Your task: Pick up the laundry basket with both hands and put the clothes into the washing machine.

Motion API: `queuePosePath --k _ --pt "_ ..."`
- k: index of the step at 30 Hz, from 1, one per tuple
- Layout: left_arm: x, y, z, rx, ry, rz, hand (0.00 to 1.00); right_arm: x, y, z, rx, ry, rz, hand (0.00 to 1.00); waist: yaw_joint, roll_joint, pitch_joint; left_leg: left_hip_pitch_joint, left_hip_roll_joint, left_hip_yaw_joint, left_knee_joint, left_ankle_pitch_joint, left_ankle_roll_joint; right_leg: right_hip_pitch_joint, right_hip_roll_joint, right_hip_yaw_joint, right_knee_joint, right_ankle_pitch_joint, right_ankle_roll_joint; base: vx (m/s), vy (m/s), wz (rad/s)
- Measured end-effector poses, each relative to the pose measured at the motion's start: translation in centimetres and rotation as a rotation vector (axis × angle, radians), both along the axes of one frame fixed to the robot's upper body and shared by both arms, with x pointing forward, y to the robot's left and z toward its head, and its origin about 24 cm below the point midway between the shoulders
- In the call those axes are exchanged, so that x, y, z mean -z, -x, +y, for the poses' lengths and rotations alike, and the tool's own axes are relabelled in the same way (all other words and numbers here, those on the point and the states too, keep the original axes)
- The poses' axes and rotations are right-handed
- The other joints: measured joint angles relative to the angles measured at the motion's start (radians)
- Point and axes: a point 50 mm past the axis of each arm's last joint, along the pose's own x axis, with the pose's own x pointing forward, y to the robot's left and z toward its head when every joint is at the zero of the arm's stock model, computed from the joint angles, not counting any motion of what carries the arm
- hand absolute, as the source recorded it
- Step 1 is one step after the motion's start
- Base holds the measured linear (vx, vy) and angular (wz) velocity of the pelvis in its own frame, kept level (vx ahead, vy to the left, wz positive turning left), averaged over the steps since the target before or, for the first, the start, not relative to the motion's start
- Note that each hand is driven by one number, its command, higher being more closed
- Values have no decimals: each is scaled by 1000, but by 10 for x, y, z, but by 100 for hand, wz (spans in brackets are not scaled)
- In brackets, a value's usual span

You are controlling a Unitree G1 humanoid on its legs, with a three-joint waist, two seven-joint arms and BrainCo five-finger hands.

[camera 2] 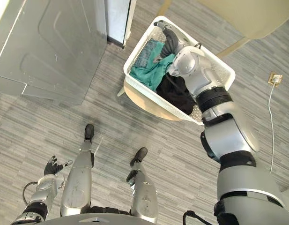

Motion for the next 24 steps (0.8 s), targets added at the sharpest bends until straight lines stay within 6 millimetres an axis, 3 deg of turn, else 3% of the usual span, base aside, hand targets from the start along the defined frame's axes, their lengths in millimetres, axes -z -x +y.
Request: queuePosePath --k 9,24 --pt "-12 -15 0 10 -18 -70 0 15 -1 -48 206 144 62 0 1 -6 6 -68 5 -19 17 6 0 -53 9 -7 2 2 -2 -6 3 1" --pt "-28 -28 -1 24 -19 -158 0 19 2 -58 247 145 28 0 27 -3 29 -211 23 -34 71 0 0 -163 30 -6 -3 21 -14 -19 21 -2"
